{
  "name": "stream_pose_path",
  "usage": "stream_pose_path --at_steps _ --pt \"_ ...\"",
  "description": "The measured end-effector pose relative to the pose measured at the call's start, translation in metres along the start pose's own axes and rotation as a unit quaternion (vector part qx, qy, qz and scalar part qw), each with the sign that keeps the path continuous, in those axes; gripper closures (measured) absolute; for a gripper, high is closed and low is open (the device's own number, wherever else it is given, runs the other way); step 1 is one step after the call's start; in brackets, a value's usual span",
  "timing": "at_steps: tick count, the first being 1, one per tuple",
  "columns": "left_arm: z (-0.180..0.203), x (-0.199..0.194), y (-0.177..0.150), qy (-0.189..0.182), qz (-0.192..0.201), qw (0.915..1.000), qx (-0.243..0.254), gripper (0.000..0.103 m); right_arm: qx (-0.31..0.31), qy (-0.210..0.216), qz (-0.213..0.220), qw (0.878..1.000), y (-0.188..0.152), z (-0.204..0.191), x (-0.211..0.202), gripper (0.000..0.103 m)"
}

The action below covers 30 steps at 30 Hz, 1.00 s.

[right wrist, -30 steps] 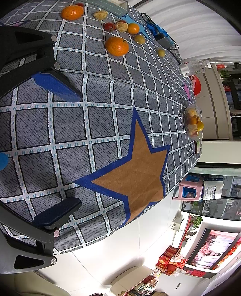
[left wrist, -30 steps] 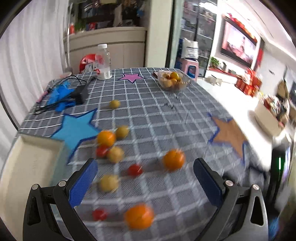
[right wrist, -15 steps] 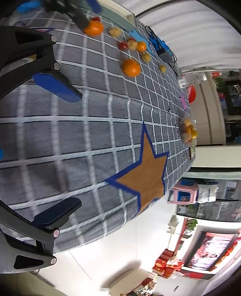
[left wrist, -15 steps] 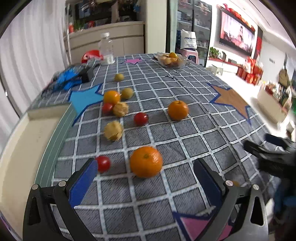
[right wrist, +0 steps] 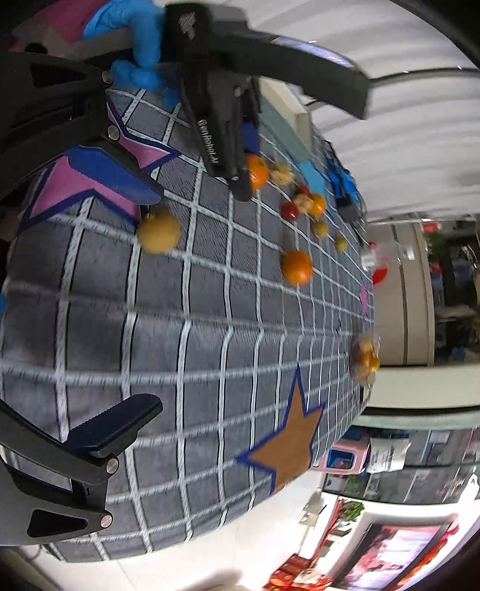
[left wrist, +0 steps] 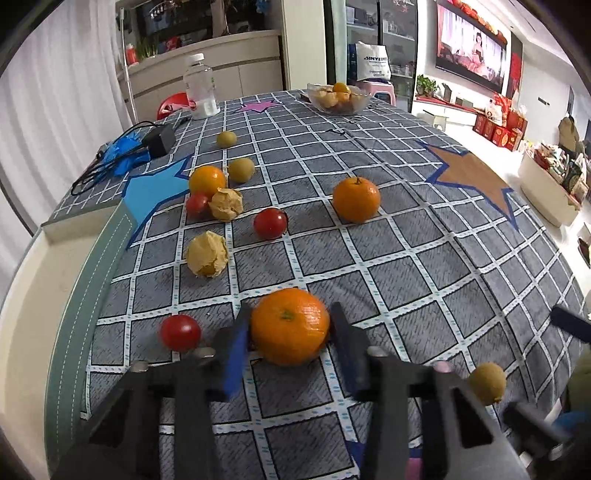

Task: Organize fruits
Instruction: 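Lower the left gripper onto the orange and close around it, then carry the orange over the tray with the left gripper while the right grasps a yellow fruit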

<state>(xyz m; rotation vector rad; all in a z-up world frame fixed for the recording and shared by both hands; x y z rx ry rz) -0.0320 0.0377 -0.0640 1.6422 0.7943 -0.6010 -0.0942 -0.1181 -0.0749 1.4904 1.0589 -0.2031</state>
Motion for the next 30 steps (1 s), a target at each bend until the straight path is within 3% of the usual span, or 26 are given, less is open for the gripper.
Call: stream_pose_path --at_steps 1,2,6,7,8,20,30 --pt "-0.002 -0.001 -0.001 -0.006 -0.001 1.0000 -0.003 0.060 -0.005 0.002 -0.004 1.000 0.000 -0.005 0.004 0.010" --pt "-0.003 -0.002 -0.003 -0.008 0.000 1.0000 -0.004 0.060 -0.010 0.004 -0.008 1.000 -0.001 -0.010 0.009 0.026" --pt "-0.008 -0.009 -0.006 -0.012 0.007 0.9999 -0.008 0.060 -0.046 -0.018 -0.017 0.999 -0.001 -0.022 0.021 0.045" --pt "-0.011 -0.012 -0.007 -0.013 0.010 0.9998 -0.009 0.060 -0.045 -0.007 -0.017 0.999 -0.002 -0.025 0.022 0.067" --pt "-0.012 -0.015 -0.006 -0.014 0.012 0.9998 -0.011 0.060 -0.043 -0.003 -0.017 0.999 -0.001 -0.027 0.021 0.076" --pt "-0.065 -0.050 0.001 -0.019 0.043 0.9976 -0.051 0.060 -0.019 0.032 -0.002 0.999 0.032 -0.040 0.012 0.076" --pt "-0.178 -0.046 -0.015 0.050 0.037 0.9905 -0.123 0.060 -0.063 0.103 -0.016 0.993 0.079 -0.124 0.045 0.076"
Point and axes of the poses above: each gripper's, at about its wrist camera, not at the fingertips, and x roughly the way its jaws point, z to its right, y to its top, the point moved 7 cm from there along x, roughly the way its jaws point, and after that the axes turned 13 degrees about y, right-handed, at the moved point
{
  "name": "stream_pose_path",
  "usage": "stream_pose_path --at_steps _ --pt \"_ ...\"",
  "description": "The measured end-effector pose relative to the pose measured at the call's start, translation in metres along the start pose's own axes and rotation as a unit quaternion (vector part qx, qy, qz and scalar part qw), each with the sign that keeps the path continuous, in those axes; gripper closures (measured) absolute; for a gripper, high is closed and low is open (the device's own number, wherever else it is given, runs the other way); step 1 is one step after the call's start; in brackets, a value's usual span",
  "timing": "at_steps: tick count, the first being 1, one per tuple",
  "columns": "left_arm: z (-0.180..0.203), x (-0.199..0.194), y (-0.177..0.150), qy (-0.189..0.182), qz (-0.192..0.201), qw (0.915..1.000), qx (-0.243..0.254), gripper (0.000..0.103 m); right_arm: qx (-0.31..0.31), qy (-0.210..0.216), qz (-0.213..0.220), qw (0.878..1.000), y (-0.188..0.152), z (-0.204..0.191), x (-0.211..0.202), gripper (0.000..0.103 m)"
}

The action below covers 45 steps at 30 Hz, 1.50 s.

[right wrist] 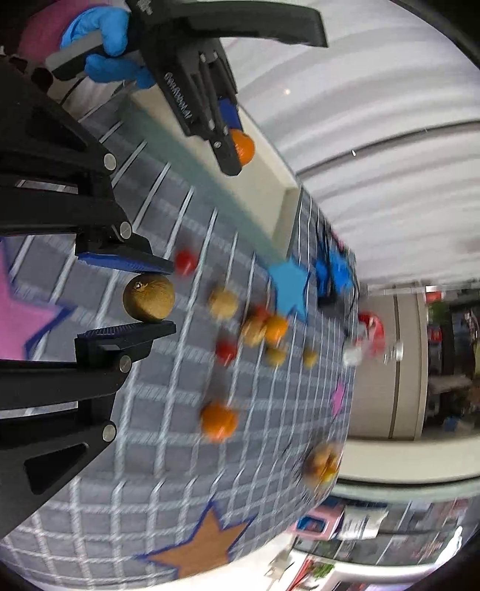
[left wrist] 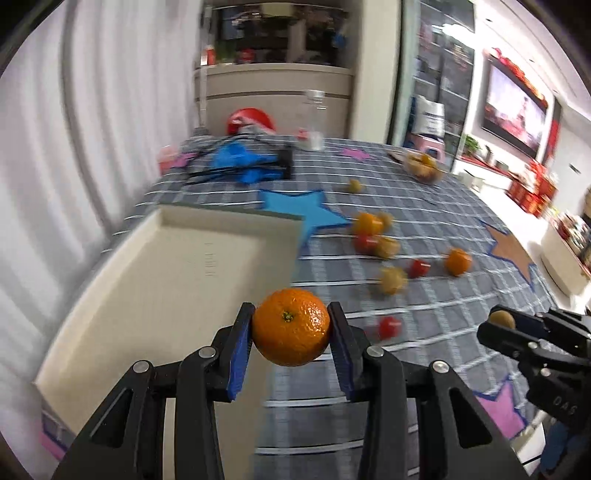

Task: Organize fruits
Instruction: 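Carry the orange over the tray with the left gripper while the right grasps a yellow fruit, then open the left gripper over the tray while the right releases the yellow fruit there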

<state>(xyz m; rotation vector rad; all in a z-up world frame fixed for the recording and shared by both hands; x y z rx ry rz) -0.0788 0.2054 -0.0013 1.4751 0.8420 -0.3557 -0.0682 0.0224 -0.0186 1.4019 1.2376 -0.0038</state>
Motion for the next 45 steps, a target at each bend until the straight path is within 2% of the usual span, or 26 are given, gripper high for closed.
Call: stream_pose_path --at_steps 3,6,10,17,24,25,27,28,29,30,31,32,36,39,42,45 --pt "-0.032 0.010 -0.004 0.026 -0.007 0.9995 -0.017 0.060 -0.014 0.028 -0.012 0.999 0.017 -0.030 0.027 0.076" --pt "-0.058 0.019 -0.009 0.036 -0.018 0.9986 -0.035 0.060 -0.025 0.049 -0.025 0.998 0.029 -0.055 0.053 0.076" --pt "-0.084 0.031 -0.017 0.048 -0.031 0.9971 -0.051 0.060 -0.042 0.056 -0.040 0.997 0.041 -0.079 0.083 0.076" --pt "-0.101 0.049 -0.023 0.052 -0.048 0.9957 -0.059 0.060 -0.042 0.070 -0.064 0.995 0.055 -0.099 0.124 0.076" --pt "-0.099 0.059 -0.026 0.047 -0.057 0.9957 -0.055 0.060 -0.049 0.073 -0.085 0.992 0.061 -0.107 0.150 0.076" --pt "-0.098 0.057 -0.026 0.046 -0.050 0.9963 -0.053 0.055 -0.047 0.073 -0.092 0.992 0.061 -0.106 0.155 0.076" --pt "-0.097 0.051 -0.023 0.057 -0.032 0.9969 -0.045 0.033 -0.038 0.077 -0.097 0.992 0.061 -0.103 0.157 0.076" --pt "-0.097 0.047 -0.021 0.065 -0.021 0.9968 -0.042 0.019 -0.029 0.083 -0.094 0.992 0.062 -0.101 0.154 0.070" --pt "-0.096 0.041 -0.018 0.073 -0.002 0.9965 -0.041 0.018 -0.022 0.088 -0.087 0.992 0.064 -0.098 0.149 0.036" --pt "-0.095 0.036 -0.016 0.079 0.011 0.9961 -0.038 0.018 -0.017 0.092 -0.077 0.993 0.066 -0.097 0.142 0.011" --pt "-0.091 0.030 -0.013 0.082 0.023 0.9958 -0.034 0.018 -0.013 0.094 -0.058 0.994 0.069 -0.094 0.133 0.001" --pt "-0.088 0.026 -0.012 0.080 0.027 0.9959 -0.032 0.018 -0.010 0.092 -0.031 0.995 0.074 -0.087 0.118 0.001" --pt "-0.059 0.010 -0.002 0.048 0.044 0.9974 -0.032 0.018 0.022 0.083 0.008 0.996 0.075 -0.058 0.083 0.001" --pt "-0.014 -0.009 0.000 -0.004 0.063 0.9979 -0.013 0.016 0.061 0.051 0.034 0.996 0.067 -0.018 0.056 0.001" --pt "0.034 -0.014 -0.007 -0.041 0.065 0.9967 0.027 0.014 0.111 -0.004 0.043 0.993 0.042 0.039 0.029 0.001" --pt "0.081 -0.009 -0.021 -0.037 0.061 0.9935 0.088 0.014 0.149 -0.065 0.040 0.986 0.015 0.092 0.004 0.001"
Point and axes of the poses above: each gripper's, at about its wrist camera, not at the fingertips, and x roughly the way its jaws point, z to its right, y to its top, the point moved 7 cm from there along x, roughly the way its jaws point, and after that the axes turned 13 degrees about y, right-handed, at the moved point
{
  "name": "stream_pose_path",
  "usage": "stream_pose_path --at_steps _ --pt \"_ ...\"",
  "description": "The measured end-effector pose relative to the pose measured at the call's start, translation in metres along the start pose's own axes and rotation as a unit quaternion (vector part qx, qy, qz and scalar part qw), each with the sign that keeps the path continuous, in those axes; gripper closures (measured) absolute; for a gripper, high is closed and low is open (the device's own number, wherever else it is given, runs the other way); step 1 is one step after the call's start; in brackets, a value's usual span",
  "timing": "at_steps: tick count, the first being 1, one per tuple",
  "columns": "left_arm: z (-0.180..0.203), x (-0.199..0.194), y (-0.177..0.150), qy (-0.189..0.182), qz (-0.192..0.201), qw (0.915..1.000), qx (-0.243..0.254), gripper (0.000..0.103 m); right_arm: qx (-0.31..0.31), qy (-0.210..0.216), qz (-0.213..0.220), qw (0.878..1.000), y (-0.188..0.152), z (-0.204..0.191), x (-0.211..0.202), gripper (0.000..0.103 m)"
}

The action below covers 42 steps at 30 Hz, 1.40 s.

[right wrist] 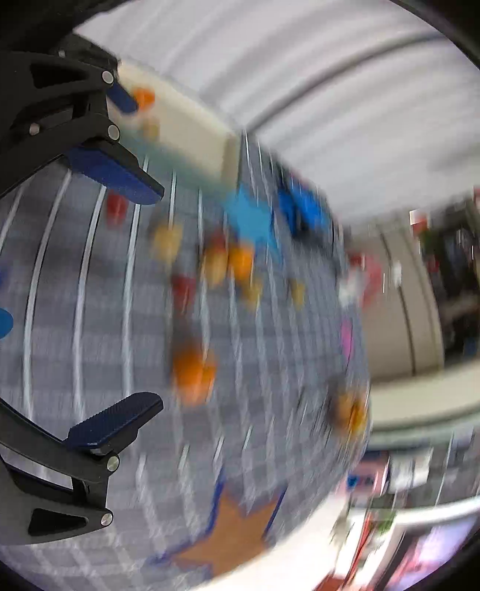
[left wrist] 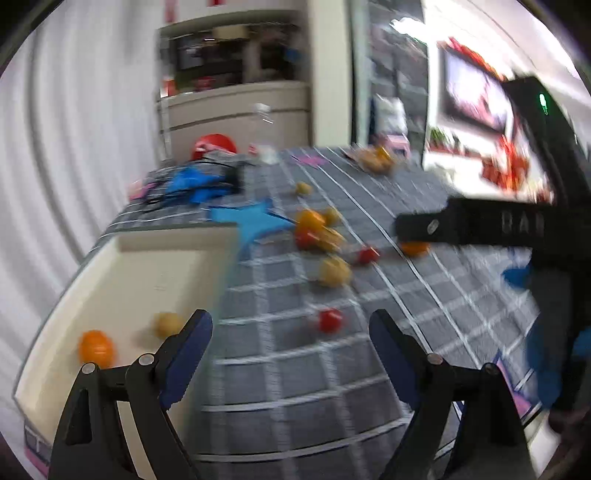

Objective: Organize fruits

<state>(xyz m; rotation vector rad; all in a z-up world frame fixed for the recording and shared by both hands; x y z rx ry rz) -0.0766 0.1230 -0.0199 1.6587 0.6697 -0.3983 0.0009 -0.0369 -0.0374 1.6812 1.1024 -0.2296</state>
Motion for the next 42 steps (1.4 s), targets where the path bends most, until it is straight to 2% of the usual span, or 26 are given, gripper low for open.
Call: stream_pose_path --at_steps 1,5,9,11,13,17,24,31,42 --pt "0.016 0.005 -0.003 0.002 -0.004 0.9998 0.020 0.014 0.016 -0.034 0.001 0.999 -0.005 0.029 -0.010 0.001" --pt "0.045 0.020 -0.009 0.002 -0.020 0.9989 0.043 0.014 0.060 -0.115 0.010 0.991 -0.019 0.102 -0.038 0.001" --pt "0.059 0.030 -0.011 0.010 -0.042 0.9978 0.050 0.014 0.075 -0.131 0.006 0.989 -0.027 0.137 -0.044 0.001" --pt "0.061 0.033 -0.013 0.013 -0.051 0.9972 0.053 0.014 0.052 -0.132 0.013 0.990 -0.027 0.134 -0.043 0.001" --pt "0.059 0.033 -0.017 0.006 -0.062 0.9969 0.048 0.014 0.036 -0.112 0.007 0.993 -0.026 0.126 -0.039 0.001" --pt "0.056 0.036 -0.019 -0.008 -0.073 0.9967 0.033 0.013 0.037 -0.094 0.012 0.995 -0.028 0.123 -0.038 0.001" --pt "0.054 0.037 -0.020 -0.010 -0.074 0.9968 0.028 0.013 0.037 -0.093 0.013 0.995 -0.029 0.121 -0.039 0.001" --pt "0.050 0.040 -0.021 -0.028 -0.087 0.9958 0.011 0.013 0.038 -0.095 0.013 0.995 -0.028 0.122 -0.037 0.001" --pt "0.049 0.039 -0.022 -0.031 -0.086 0.9957 0.011 0.013 0.035 -0.099 0.009 0.994 -0.028 0.122 -0.036 0.001"
Point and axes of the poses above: each gripper's, at about its wrist camera, not at the fingertips, and x roughly the way its jaws point, z to its right, y to its top, the point moved 7 cm from there along x, roughly the way its jaws point, and after that the axes turned 13 degrees about y, right-handed, at the moved point
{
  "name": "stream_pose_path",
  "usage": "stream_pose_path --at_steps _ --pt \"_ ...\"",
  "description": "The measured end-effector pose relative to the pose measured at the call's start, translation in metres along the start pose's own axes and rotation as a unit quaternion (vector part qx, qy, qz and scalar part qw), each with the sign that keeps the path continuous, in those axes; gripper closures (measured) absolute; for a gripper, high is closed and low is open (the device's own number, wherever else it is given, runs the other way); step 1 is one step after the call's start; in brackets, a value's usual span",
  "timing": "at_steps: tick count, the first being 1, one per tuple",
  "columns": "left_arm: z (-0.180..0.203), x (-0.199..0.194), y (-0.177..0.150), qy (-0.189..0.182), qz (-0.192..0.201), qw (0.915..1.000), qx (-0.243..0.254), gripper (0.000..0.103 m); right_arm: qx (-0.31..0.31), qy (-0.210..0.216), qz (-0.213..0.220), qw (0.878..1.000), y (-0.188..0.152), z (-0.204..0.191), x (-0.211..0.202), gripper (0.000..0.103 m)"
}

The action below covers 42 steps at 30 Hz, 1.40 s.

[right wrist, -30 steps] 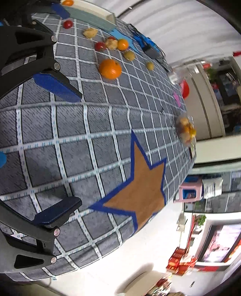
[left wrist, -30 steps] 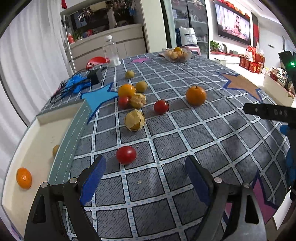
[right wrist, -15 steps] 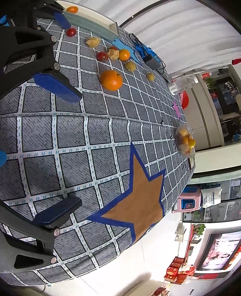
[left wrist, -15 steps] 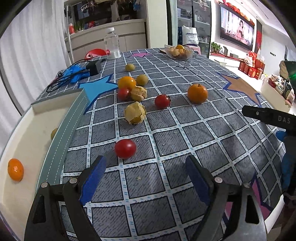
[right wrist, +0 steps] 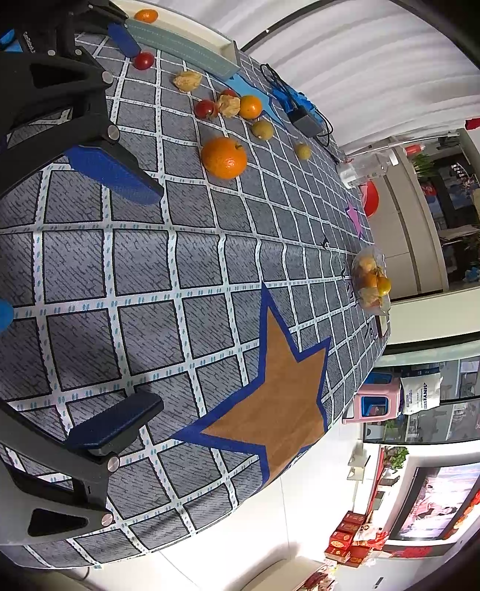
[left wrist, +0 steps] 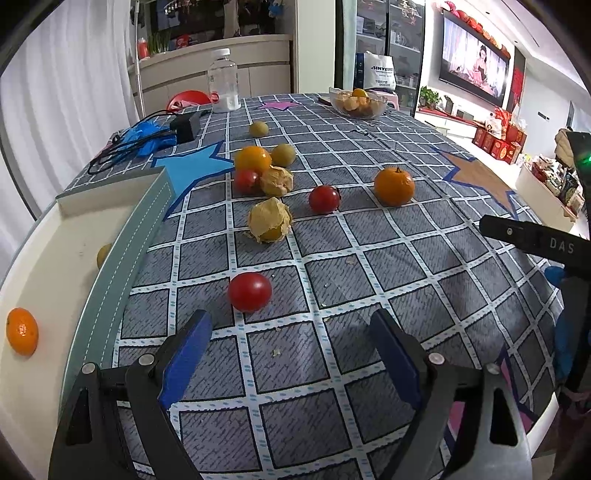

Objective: Organize fruits

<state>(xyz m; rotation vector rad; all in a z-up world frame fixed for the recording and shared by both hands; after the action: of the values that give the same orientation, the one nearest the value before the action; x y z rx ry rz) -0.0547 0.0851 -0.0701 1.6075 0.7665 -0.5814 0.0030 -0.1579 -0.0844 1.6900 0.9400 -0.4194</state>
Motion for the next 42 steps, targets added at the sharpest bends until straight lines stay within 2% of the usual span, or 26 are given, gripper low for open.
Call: stream_pose_path --at_steps 42 --pt "0.0014 -0.0015 0.0006 0.004 0.004 1.0000 0.004 0.013 -0.001 -0.003 0.000 1.000 0.0008 0.0009 0.0010 0.001"
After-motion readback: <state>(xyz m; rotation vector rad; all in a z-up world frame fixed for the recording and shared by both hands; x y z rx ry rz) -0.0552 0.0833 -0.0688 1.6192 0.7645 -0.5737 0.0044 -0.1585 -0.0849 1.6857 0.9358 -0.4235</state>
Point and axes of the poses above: each gripper's, at about its wrist camera, not at the fingertips, and x roughly the way its jaws point, z to its right, y to its top, the point moved 7 cm from there along x, roughly the way its jaws point, and after that the axes turned 13 degrees about y, right-handed, at the moved point
